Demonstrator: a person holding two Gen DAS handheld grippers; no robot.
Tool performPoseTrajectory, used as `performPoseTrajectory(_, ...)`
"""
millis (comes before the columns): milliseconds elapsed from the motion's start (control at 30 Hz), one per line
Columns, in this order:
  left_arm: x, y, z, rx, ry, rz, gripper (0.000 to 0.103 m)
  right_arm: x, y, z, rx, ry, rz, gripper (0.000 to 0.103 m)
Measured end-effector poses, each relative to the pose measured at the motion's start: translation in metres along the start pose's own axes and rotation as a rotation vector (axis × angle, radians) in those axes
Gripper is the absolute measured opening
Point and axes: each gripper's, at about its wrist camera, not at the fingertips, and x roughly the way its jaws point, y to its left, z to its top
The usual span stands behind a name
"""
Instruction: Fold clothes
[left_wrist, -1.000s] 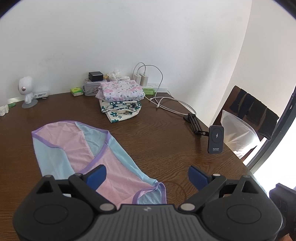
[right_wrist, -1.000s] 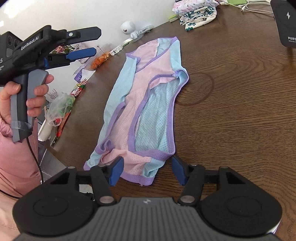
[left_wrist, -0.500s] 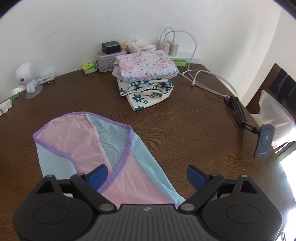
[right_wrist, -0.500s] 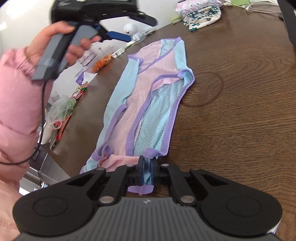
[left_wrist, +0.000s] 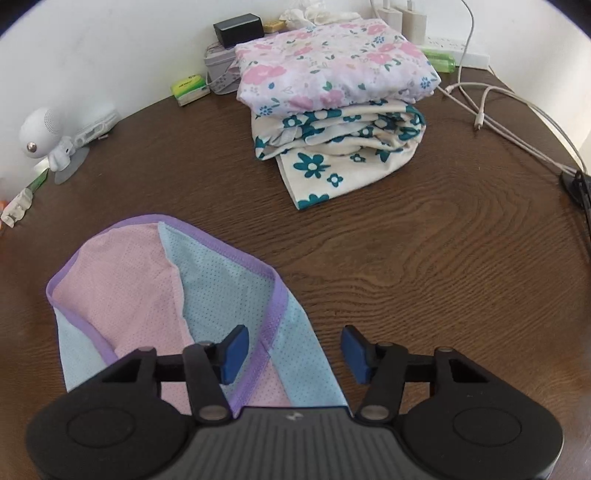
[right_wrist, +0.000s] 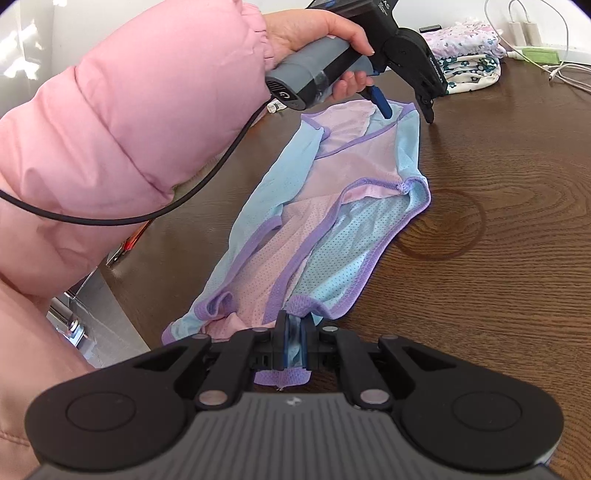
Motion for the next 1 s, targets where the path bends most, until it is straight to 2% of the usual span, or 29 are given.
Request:
performPoseTrajectory(67,0.001,-0.002,0.003,-0.008,0.005,0.022,0.043,0.0,-0.003,0.0,0.005,-0.002,0.005,0.005)
performPoseTrajectory(133,0.002,-0.005,0.004,-0.013,0.003,0.039,0.032,0.0,-0.005,-0.001,0.007,-0.005,0.008,0.005)
performPoseTrajectory(167,0.002,-0.005,0.004,-0.024,0.002,0.038,0.023,-0.001,-0.005,-0.001,0.007,-0.007,0.01,0.005)
performPoseTrajectory(300,0.003,-0.004,0.002,-0.07,-0.011,0.011,0.005,0.0,-0.009,-0.003,0.019,-0.007,0.021,0.005)
performPoseTrajectory(333,0.003,-0.003,0.001,-0.08,-0.017,-0.001,0.003,0.001,-0.009,-0.004,0.021,-0.008,0.024,0.005)
performPoseTrajectory(733,-0.013,0.035,-0.01,-0.222,-0.079,-0.2,0.0,-0.002,-0.006,-0.004,0.033,-0.019,0.011,0.005)
performPoseTrajectory(1000,-0.031,0.064,-0.017,-0.251,-0.12,-0.263,0.0,-0.007,-0.001,0.001,0.024,-0.034,-0.023,0.005)
